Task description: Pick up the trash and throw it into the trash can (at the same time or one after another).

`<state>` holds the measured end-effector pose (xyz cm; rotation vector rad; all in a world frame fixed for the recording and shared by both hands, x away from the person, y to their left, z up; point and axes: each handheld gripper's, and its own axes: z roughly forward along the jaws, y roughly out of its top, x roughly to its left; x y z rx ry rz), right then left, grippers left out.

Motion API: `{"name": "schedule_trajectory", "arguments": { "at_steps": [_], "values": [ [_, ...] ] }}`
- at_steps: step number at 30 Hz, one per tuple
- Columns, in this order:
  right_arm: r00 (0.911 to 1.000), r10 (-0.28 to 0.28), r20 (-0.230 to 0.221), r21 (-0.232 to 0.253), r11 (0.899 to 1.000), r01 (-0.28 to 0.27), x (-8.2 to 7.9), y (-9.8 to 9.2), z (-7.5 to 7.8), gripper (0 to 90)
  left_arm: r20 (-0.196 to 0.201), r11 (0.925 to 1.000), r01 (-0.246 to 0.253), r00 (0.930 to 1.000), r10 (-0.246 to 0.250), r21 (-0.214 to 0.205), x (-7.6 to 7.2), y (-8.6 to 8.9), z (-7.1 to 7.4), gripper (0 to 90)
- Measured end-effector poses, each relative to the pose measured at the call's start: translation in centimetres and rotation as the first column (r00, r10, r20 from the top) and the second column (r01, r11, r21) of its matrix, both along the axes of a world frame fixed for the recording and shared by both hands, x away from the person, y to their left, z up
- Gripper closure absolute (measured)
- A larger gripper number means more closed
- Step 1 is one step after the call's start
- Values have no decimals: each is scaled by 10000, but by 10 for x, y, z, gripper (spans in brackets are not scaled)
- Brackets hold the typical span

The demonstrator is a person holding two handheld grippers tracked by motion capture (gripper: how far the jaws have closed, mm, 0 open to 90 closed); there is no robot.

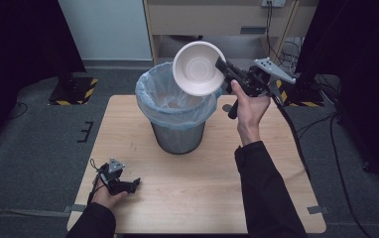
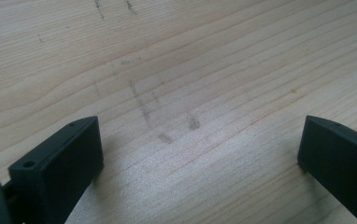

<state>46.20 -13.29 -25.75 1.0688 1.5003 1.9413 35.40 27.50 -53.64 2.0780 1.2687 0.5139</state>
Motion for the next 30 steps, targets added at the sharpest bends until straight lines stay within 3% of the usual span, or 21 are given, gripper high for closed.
{"name": "schedule_trajectory", "arguments": {
  "at_steps": [10, 14, 16, 17, 22, 30],
  "values": [
    [9987, -407, -307, -466, 9981, 393, 28, 31, -17, 832, 6, 10000, -11, 10000, 11, -14, 0, 0, 0, 0],
    [9971, -359, -666, -1013, 9944, 290, 41, 47, -26, 822, -7, 10000, -1, 10000, 1, -9, 0, 0, 0, 0],
    [9957, -27, -925, -1247, 9922, -89, 48, 55, -31, 762, -13, 10000, 33, 10000, -33, -1, 0, 0, 0, 0],
    [9948, 94, -1015, -1453, 9891, -242, 51, 61, -36, 688, 14, 10000, 20, 10000, -20, -22, 0, 0, 0, 0],
    [9944, 105, -1056, -1684, 9853, -283, 49, 59, -40, 637, 4, 10000, 23, 10000, -23, -16, 0, 0, 0, 0],
    [9959, 212, -879, -1224, 9920, -319, 33, 28, -40, 484, 7, 10000, 13, 10000, -13, -28, 0, 0, 0, 0]
  ]
}}
